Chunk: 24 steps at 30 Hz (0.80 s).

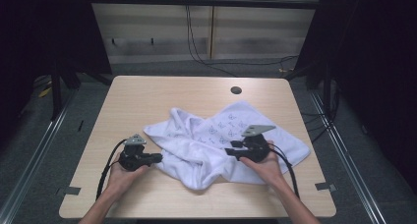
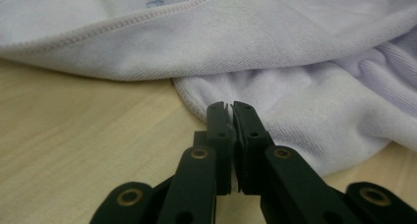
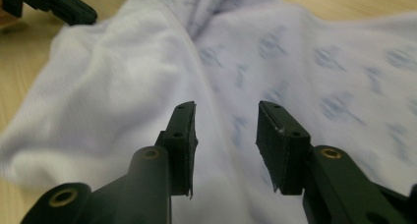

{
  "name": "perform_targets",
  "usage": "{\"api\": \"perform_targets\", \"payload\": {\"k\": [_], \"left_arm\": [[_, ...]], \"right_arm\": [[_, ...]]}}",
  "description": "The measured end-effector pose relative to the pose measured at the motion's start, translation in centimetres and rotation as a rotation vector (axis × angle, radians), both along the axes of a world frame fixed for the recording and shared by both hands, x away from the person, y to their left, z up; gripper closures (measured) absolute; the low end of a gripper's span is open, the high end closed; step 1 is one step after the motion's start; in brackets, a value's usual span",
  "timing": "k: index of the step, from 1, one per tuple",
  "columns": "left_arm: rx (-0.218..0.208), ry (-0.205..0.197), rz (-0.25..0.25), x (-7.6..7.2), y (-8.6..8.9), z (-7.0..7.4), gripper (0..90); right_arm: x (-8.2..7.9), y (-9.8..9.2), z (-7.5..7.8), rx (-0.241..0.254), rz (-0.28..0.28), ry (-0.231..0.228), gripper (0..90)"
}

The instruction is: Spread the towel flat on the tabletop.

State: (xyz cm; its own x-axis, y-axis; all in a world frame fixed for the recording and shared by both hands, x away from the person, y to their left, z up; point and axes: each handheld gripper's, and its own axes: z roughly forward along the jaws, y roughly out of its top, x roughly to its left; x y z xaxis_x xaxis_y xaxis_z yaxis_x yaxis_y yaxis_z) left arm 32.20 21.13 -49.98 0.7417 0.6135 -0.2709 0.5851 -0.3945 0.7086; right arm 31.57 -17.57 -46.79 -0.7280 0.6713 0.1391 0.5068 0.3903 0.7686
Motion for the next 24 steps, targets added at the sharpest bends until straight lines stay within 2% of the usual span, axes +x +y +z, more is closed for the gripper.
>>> {"api": "perform_targets", "payload": {"k": [2,3,4,5,7,8,9,10,11,12,13,15,16,17,18,19,20,21,22,24], "left_arm": [[0.001,-0.001,-0.029,-1.1,0.3,0.3,87.8],[-0.012,0.008,-0.035,-1.4,0.5,0.3,87.9],[-0.045,0.023,-0.053,-2.3,1.1,0.6,87.9],[-0.045,0.023,-0.053,-2.3,1.1,0.6,87.9],[-0.074,0.031,-0.062,-3.0,1.6,0.7,87.7],[-0.074,0.032,-0.063,-3.2,1.8,0.7,86.1],[-0.076,0.031,-0.058,-3.2,2.0,0.6,86.1],[-0.097,0.038,-0.05,-2.9,2.1,0.5,83.6],[-0.097,0.038,-0.05,-2.9,2.1,0.5,81.8],[-0.091,0.037,-0.006,-2.4,2.0,0.4,75.7],[-0.091,0.043,0.01,-2.1,1.9,0.2,68.9],[-0.086,0.042,0.013,-1.8,1.8,0.1,67.5],[-0.071,0.034,0.015,-1.5,1.5,-0.1,61.2],[-0.063,0.035,0.02,-1.3,1.2,-0.2,61.7],[-0.052,0.039,0.02,-1.1,0.9,-0.3,61.7],[-0.045,0.046,0.008,-0.9,0.5,-0.4,65.0],[-0.012,0.036,-0.017,-1.0,0.1,-0.4,75.1],[-0.007,0.038,-0.038,-1.1,0.0,-0.4,81.0],[0.006,0.022,-0.025,-1.3,-0.1,-0.4,85.7],[0.016,0.013,-0.014,-1.4,-0.1,-0.3,86.7]], "right_arm": [[0.9,2.0,-0.2,0.022,0.035,0.007,58.7],[1.5,3.4,-0.4,0.028,0.064,0.01,58.6],[2.4,5.7,-0.7,0.037,0.097,0.024,58.2],[2.4,5.7,-0.7,0.037,0.097,0.024,58.2],[2.9,7.7,-0.9,0.043,0.126,0.029,58.1],[3.3,9.8,-1.0,0.06,0.162,0.037,58.1],[3.3,9.8,-1.0,0.06,0.162,0.037,58.1],[3.5,11.8,-1.4,0.024,0.192,0.033,57.8],[3.5,11.8,-1.4,0.024,0.192,0.033,57.8],[3.7,12.7,-1.9,0.003,0.207,0.048,56.7],[3.8,13.0,-2.2,-0.002,0.208,0.059,56.2],[3.9,13.1,-2.5,-0.007,0.208,0.067,55.9],[3.8,13.1,-2.7,-0.01,0.206,0.067,56.0],[3.7,12.8,-2.8,-0.007,0.208,0.069,65.7],[3.7,12.8,-2.8,-0.007,0.208,0.069,65.7],[3.5,12.6,-2.8,-0.014,0.216,0.065,73.4],[3.1,12.2,-2.5,-0.016,0.222,0.056,84.8],[2.9,12.1,-2.3,-0.012,0.219,0.048,85.6],[2.7,11.8,-2.0,0.002,0.209,0.042,86.0],[2.6,11.4,-1.7,0.02,0.205,0.038,86.1]]}}
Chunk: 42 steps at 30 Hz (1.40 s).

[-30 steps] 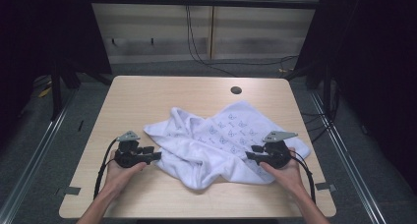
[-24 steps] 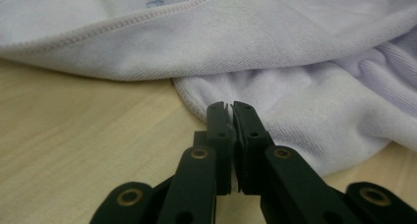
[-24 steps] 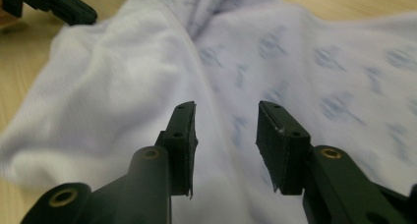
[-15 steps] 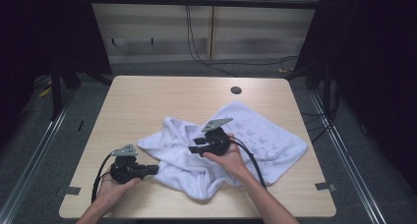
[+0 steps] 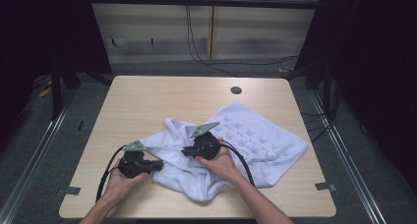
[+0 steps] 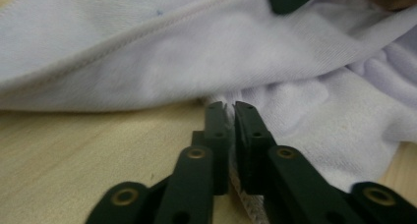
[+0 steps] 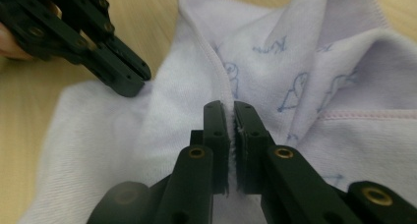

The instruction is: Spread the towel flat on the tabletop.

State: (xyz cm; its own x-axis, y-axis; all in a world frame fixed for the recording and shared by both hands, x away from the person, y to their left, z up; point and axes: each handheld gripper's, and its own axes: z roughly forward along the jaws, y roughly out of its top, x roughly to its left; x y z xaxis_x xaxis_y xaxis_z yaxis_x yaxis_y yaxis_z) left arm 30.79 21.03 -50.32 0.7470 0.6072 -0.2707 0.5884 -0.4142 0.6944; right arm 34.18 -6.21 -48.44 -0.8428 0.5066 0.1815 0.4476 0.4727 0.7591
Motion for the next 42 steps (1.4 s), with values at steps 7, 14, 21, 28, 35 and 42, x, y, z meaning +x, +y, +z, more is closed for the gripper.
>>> {"api": "perform_targets", "payload": {"k": [7,14,21,28,35,42], "left_arm": [[-0.007,-0.013,0.016,-0.3,0.5,0.4,87.8],[-0.021,-0.013,0.029,-2.0,1.4,0.9,87.8],[-0.035,0.003,-0.093,-5.4,0.4,1.6,85.6],[-0.082,-0.014,-0.046,-2.5,-1.3,1.8,69.4],[-0.054,0.007,0.0,1.4,-5.5,0.5,58.3],[-0.063,0.023,-0.061,0.9,-5.8,0.3,81.5]], "right_arm": [[-1.6,-7.0,4.6,0.093,-0.123,-0.081,86.1],[-5.7,-16.6,3.8,0.04,-0.297,-0.077,86.1],[-10.7,-21.5,0.8,-0.052,-0.333,0.029,82.6],[-8.8,-20.3,2.1,0.005,-0.331,-0.022,62.3],[-3.0,-14.5,1.9,0.021,-0.23,-0.003,57.3],[-0.1,-10.5,0.0,-0.031,-0.183,0.048,51.5]]}}
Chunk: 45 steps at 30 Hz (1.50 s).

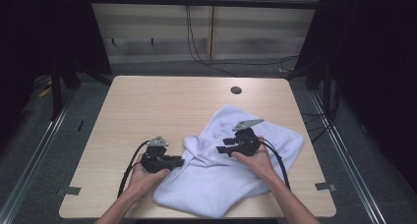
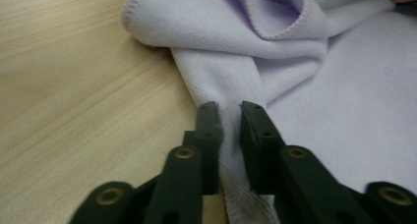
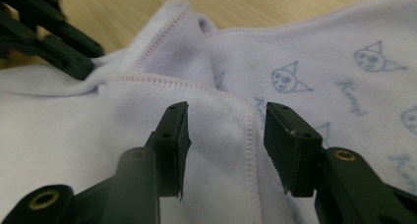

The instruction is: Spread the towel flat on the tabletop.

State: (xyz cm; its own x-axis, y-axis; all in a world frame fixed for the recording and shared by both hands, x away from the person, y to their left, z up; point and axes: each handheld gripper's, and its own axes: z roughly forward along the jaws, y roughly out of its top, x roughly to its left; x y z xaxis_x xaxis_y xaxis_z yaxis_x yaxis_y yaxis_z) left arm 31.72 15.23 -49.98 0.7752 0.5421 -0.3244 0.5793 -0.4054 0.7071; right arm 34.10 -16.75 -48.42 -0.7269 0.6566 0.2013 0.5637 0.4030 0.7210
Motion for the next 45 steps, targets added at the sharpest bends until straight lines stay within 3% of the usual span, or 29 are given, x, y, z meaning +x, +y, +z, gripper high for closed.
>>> {"api": "perform_targets", "payload": {"k": [3,7,8,9,10,14,19,20,21,22,24,25,27,28,29,30,33,36,38,39,40,41,43,45], "left_arm": [[-0.037,0.008,0.009,-0.4,0.9,0.4,85.5],[-0.07,-0.023,0.031,-0.7,2.1,1.3,86.1],[-0.087,-0.032,0.04,-0.8,2.6,1.7,86.1],[-0.115,-0.054,0.066,-1.1,3.7,2.6,86.2],[-0.115,-0.054,0.066,-1.1,3.7,2.6,86.2],[-0.187,-0.114,0.105,-2.6,6.5,4.6,86.2],[-0.189,-0.142,0.106,-3.9,7.5,5.0,86.2],[-0.189,-0.136,0.089,-4.3,7.5,4.8,86.2],[-0.179,-0.132,0.079,-4.6,7.3,4.7,86.1],[-0.172,-0.129,0.065,-4.7,7.1,4.6,86.1],[-0.156,-0.113,0.013,-5.1,6.4,4.2,85.9],[-0.144,-0.101,-0.016,-5.4,5.7,3.9,85.8],[-0.124,-0.084,-0.058,-5.7,4.6,3.5,85.7],[-0.095,-0.051,-0.116,-6.0,3.3,2.9,85.0],[-0.095,-0.051,-0.116,-6.0,3.3,2.9,84.7],[-0.048,-0.033,-0.163,-6.5,2.0,2.2,84.2],[-0.039,-0.014,-0.2,-6.8,1.0,1.9,82.5],[-0.071,-0.021,-0.178,-6.1,0.9,2.3,75.5],[-0.14,-0.035,-0.111,-4.6,1.7,2.9,72.3],[-0.167,-0.046,-0.047,-3.0,2.2,3.1,72.0],[-0.17,-0.034,-0.032,-2.1,2.3,3.1,72.9],[-0.17,-0.034,-0.032,-2.1,2.3,3.1,72.9],[-0.137,-0.046,-0.001,-0.2,2.1,2.3,71.2],[-0.1,-0.017,0.004,1.2,1.6,1.2,68.5]], "right_arm": [[0.3,1.1,-1.0,-0.036,0.003,0.008,51.0],[0.3,1.7,-1.5,-0.047,0.029,0.005,60.8],[0.5,1.9,-1.5,-0.069,0.038,0.012,68.6],[0.9,2.2,-0.9,-0.059,0.035,-0.027,83.9],[0.9,2.2,-0.9,-0.059,0.035,-0.027,83.9],[1.4,1.8,0.9,0.045,-0.002,-0.062,86.9],[0.2,0.0,2.9,0.093,-0.032,-0.111,87.1],[-0.3,-0.7,3.6,0.102,-0.034,-0.122,87.1],[-1.7,-2.7,5.0,0.114,-0.057,-0.151,87.2],[-1.7,-2.7,5.0,0.114,-0.057,-0.151,87.2],[-3.1,-4.5,5.8,0.114,-0.076,-0.171,87.2],[-5.1,-7.1,6.3,0.107,-0.113,-0.186,87.3],[-5.7,-8.0,6.3,0.1,-0.134,-0.187,87.3],[-7.2,-10.2,5.7,0.074,-0.173,-0.17,87.3],[-7.2,-10.2,5.7,0.074,-0.173,-0.17,87.3],[-8.6,-12.3,4.4,0.048,-0.219,-0.133,87.4],[-9.7,-13.6,3.3,0.05,-0.255,-0.105,87.3],[-10.4,-14.9,1.4,0.056,-0.274,-0.053,87.3],[-10.3,-14.7,1.1,0.062,-0.26,-0.049,87.3],[-9.9,-14.4,1.2,0.089,-0.249,-0.049,87.3],[-9.7,-14.3,1.2,0.111,-0.247,-0.048,87.3],[-9.7,-14.3,1.2,0.111,-0.247,-0.048,87.3],[-9.3,-14.0,1.2,0.138,-0.232,-0.049,87.3],[-9.2,-13.9,1.3,0.139,-0.232,-0.048,87.2]]}}
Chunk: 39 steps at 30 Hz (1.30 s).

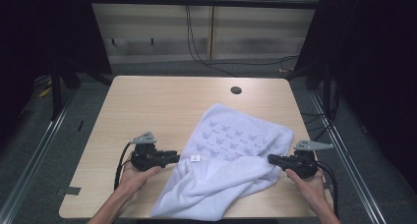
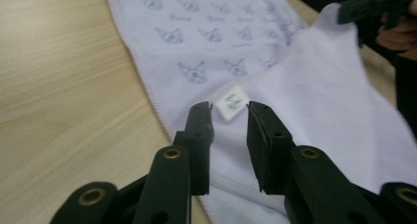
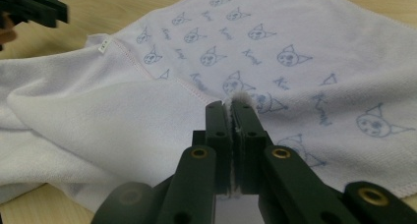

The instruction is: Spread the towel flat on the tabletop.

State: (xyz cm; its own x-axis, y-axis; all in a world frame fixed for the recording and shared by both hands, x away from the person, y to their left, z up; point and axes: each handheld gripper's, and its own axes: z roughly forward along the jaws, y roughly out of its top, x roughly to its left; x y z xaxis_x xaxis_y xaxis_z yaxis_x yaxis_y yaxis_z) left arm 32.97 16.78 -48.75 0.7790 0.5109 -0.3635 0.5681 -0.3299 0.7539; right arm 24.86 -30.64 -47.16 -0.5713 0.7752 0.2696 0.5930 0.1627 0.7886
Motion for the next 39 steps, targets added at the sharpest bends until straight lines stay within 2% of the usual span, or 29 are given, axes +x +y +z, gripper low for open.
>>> {"api": "perform_targets", "payload": {"k": [2,3,5,6,7,9,10,15,21,24,25,27,29,30,31,32,33,34,35,36,37,38,39], "left_arm": [[0.038,0.0,-0.002,0.6,-0.4,-0.8,63.4],[0.039,0.014,-0.027,0.6,-0.8,-1.1,62.4],[0.072,0.015,-0.032,0.4,-1.3,-1.3,62.3],[0.072,0.015,-0.032,0.4,-1.3,-1.3,65.2],[0.12,0.013,-0.031,0.3,-1.7,-1.6,69.9],[0.12,0.009,-0.023,0.3,-1.7,-1.7,80.5],[0.107,0.037,-0.026,0.4,-1.5,-1.8,85.4],[0.078,0.024,-0.03,-0.3,-0.8,-1.2,87.7],[-0.049,-0.029,-0.024,-1.9,0.9,1.6,87.6],[-0.108,-0.055,-0.017,-2.5,2.0,2.8,87.6],[-0.154,-0.065,-0.009,-3.2,2.7,3.6,87.6],[-0.167,-0.07,-0.01,-3.6,3.0,3.8,87.6],[-0.168,-0.086,-0.017,-4.5,3.3,4.3,87.6],[-0.176,-0.095,-0.024,-5.6,3.7,4.6,87.6],[-0.176,-0.095,-0.024,-5.6,3.7,4.6,87.6],[-0.186,-0.104,-0.037,-6.8,4.1,4.9,87.5],[-0.186,-0.104,-0.037,-6.8,4.1,4.9,87.5],[-0.195,-0.108,-0.045,-7.5,4.4,5.0,87.5],[-0.197,-0.11,-0.062,-9.0,5.0,5.3,87.5],[-0.197,-0.11,-0.062,-9.0,5.0,5.3,87.5],[-0.197,-0.112,-0.074,-9.7,5.2,5.4,87.4],[-0.193,-0.112,-0.087,-10.4,5.5,5.3,87.3],[-0.189,-0.11,-0.098,-11.1,5.7,5.2,87.3]], "right_arm": [[-0.1,0.1,0.2,0.01,0.005,-0.012,87.2],[-0.2,0.1,0.2,0.002,0.009,-0.015,87.2],[-0.2,0.1,0.2,0.001,0.015,-0.013,87.2],[-0.2,0.1,0.2,0.001,0.015,-0.013,87.2],[-0.2,0.2,0.1,-0.009,0.02,-0.013,87.2],[-0.3,0.3,0.2,-0.012,0.024,-0.013,87.2],[-0.3,0.4,0.2,-0.019,0.027,-0.015,87.2],[-0.4,0.5,0.4,-0.014,0.03,-0.019,87.2],[-0.5,1.4,1.2,0.0,0.054,-0.038,87.1],[-1.0,2.6,2.5,0.012,0.097,-0.066,87.1],[-1.2,2.9,2.8,0.016,0.11,-0.08,87.1],[-1.5,3.2,3.2,0.027,0.12,-0.085,87.2],[-2.7,3.6,4.3,0.044,0.145,-0.113,87.1],[-3.2,3.6,4.8,0.049,0.147,-0.125,87.1],[-3.2,3.6,4.8,0.049,0.147,-0.125,87.1],[-4.4,3.3,5.6,0.062,0.159,-0.146,87.1],[-5.2,3.2,6.0,0.067,0.159,-0.158,87.1],[-5.2,3.2,6.0,0.067,0.159,-0.158,87.1],[-7.2,2.8,6.7,0.077,0.176,-0.174,87.1],[-7.2,2.8,6.7,0.077,0.176,-0.174,87.1],[-9.0,2.6,7.0,0.074,0.196,-0.176,87.0],[-10.0,2.5,7.0,0.073,0.203,-0.173,87.0],[-10.0,2.5,7.0,0.073,0.203,-0.173,87.0]]}}
